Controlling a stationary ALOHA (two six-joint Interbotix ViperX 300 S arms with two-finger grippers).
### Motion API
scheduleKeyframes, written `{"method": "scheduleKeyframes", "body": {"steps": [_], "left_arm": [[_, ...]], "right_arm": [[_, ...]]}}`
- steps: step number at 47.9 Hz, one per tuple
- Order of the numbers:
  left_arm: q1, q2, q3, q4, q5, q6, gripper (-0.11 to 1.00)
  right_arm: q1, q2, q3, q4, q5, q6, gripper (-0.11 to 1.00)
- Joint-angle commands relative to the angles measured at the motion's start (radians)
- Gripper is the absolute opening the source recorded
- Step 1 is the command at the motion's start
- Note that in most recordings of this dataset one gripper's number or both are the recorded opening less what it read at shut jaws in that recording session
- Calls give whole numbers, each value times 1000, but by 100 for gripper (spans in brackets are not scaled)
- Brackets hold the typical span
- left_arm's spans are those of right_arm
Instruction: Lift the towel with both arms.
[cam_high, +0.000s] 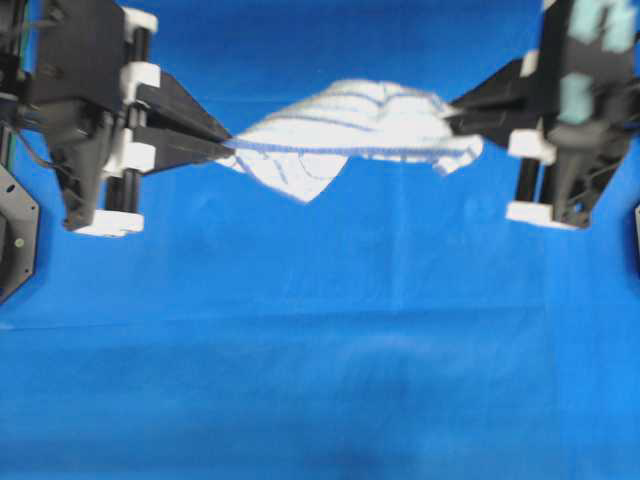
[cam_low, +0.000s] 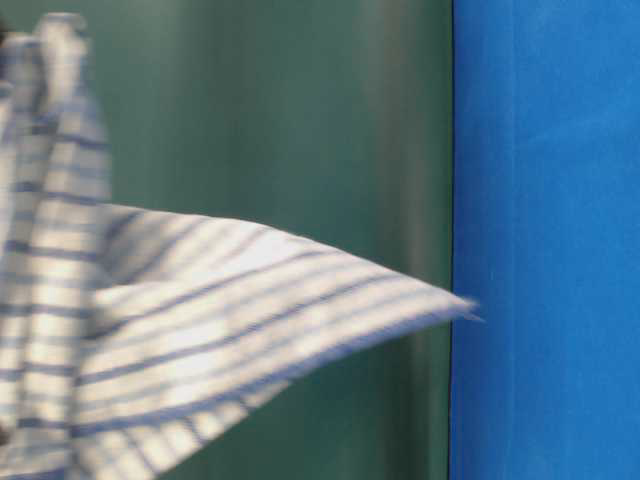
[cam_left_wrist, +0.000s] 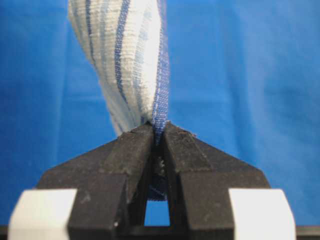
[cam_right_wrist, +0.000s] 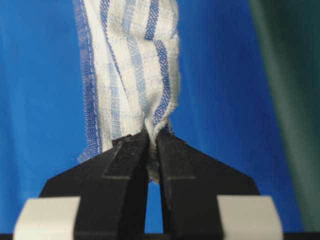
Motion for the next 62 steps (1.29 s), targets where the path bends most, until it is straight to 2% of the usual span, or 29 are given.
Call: {"method": "scheduleKeyframes", "body": {"steps": [1,9,21,40,42,48,52,54,57,62], "left_arm": [[2,-20,-67,0,25,0,4],[2,-12,-126,2,69,2,4],[2,-3,-130,2,66,15,4],[0,-3,-127,2,57,20,5],[2,-3,-127,2,52,17,10],[-9,-3,-126,0,31,15,45],[-11,-6,-124,0,25,14,70],[-11,-6,-123,0,25,14,80],[-11,-8,-120,0,25,14,91],[-11,-9,-120,2,25,12,90]], "right_arm": [[3,-17,-74,-2,32,-12,6],[15,-17,-135,0,80,-28,6],[29,-11,-137,32,86,-29,6],[29,-3,-133,32,66,-28,7],[29,0,-133,32,66,-28,15],[29,11,-133,29,71,-34,53],[29,14,-133,25,71,-32,68],[29,15,-133,23,71,-31,71],[29,14,-133,23,71,-29,69],[29,15,-133,23,71,-29,69]]}}
